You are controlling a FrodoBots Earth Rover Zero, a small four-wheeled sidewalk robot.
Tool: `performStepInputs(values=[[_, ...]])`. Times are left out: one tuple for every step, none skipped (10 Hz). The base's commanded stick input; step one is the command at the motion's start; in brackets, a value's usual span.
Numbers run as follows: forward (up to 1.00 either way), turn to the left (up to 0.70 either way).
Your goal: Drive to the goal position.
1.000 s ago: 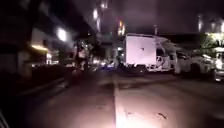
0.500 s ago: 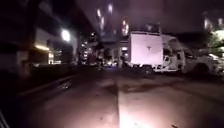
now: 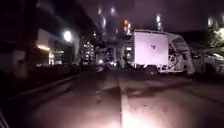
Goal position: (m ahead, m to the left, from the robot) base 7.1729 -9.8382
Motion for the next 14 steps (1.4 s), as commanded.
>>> performStepInputs(values=[[0.45,0.0],[0.45,0.0],[0.45,0.0],[0.45,0.0],[0.45,0.0],[0.45,0.0],[0.45,0.0],[0.45,0.0],[0.45,0.0],[0.45,0.0],[0.45,0.0],[0.45,0.0],[0.45,0.0],[0.45,0.0]])
